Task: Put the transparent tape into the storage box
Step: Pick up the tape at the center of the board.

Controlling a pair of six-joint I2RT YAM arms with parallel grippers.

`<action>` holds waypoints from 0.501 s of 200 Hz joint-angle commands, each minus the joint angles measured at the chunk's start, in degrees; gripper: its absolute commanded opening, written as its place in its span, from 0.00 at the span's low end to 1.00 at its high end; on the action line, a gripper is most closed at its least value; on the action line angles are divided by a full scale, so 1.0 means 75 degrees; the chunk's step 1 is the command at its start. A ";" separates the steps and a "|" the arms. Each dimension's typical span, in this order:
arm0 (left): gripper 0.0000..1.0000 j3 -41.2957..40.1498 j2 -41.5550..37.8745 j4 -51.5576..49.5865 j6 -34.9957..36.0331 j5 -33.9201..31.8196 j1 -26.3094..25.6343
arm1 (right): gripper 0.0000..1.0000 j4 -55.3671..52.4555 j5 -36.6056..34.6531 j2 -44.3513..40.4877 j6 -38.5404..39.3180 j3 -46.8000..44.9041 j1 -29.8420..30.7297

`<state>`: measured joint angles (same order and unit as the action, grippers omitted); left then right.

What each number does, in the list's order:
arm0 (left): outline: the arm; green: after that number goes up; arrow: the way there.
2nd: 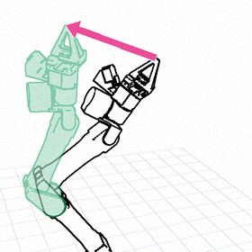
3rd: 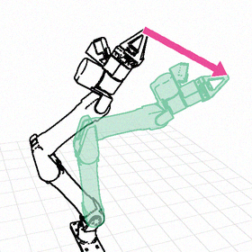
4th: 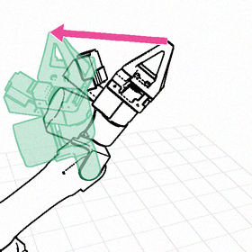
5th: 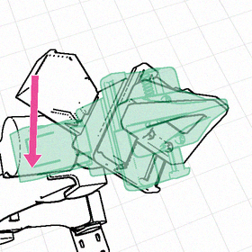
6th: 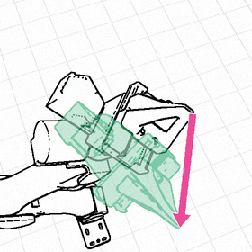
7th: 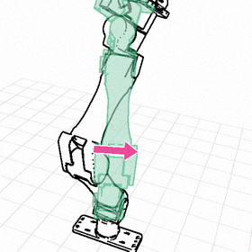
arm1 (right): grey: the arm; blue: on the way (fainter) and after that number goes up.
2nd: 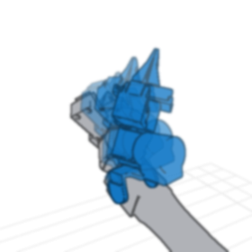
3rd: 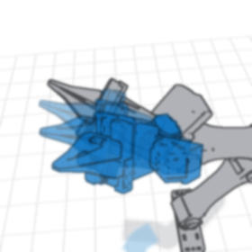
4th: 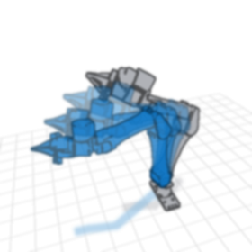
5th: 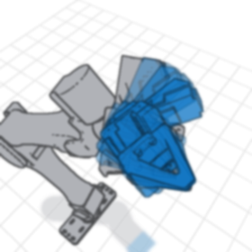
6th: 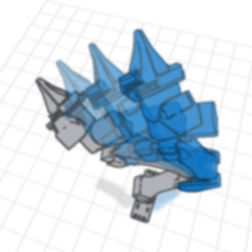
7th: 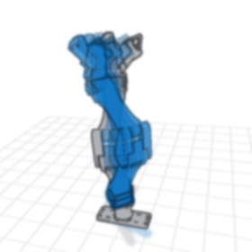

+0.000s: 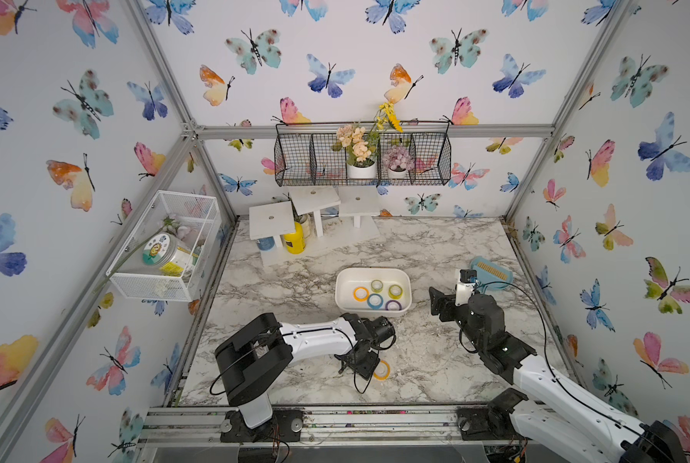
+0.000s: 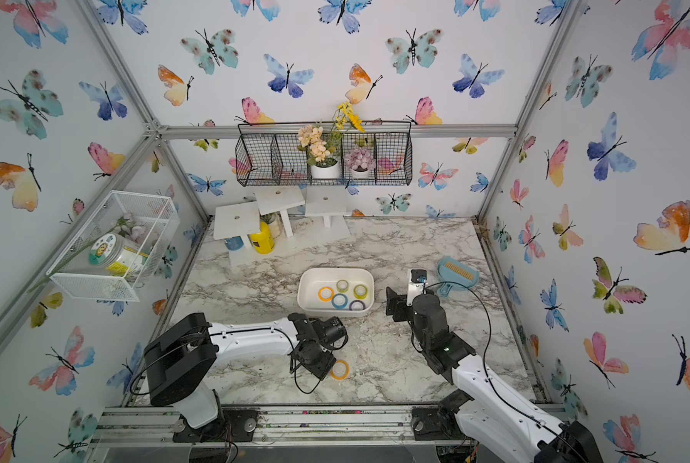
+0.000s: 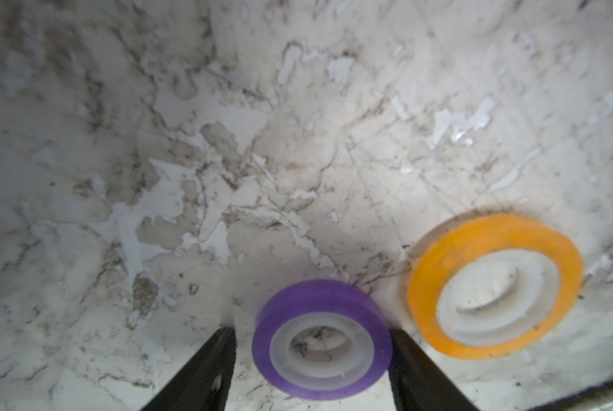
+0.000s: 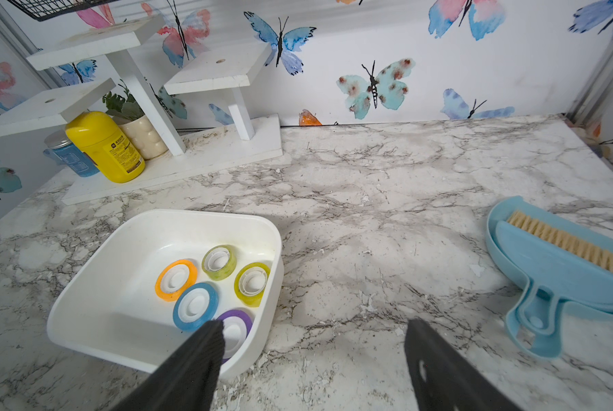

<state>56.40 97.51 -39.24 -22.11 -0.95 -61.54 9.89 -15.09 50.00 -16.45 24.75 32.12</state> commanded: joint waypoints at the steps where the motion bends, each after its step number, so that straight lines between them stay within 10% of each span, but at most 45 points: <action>1: 0.67 -0.0088 0.0141 0.0017 0.0124 0.0278 0.0081 | 0.85 0.0088 -0.0214 -0.0098 -0.0045 -0.0019 -0.0029; 100: 0.58 -0.0031 0.0404 -0.0082 0.0239 0.0309 0.0072 | 0.85 0.0088 -0.0226 -0.0104 -0.0045 -0.0032 -0.0029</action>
<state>56.69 97.89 -39.59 -20.95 -0.27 -61.17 9.89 -15.22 49.91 -16.45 24.75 32.12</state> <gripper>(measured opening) 0.587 0.845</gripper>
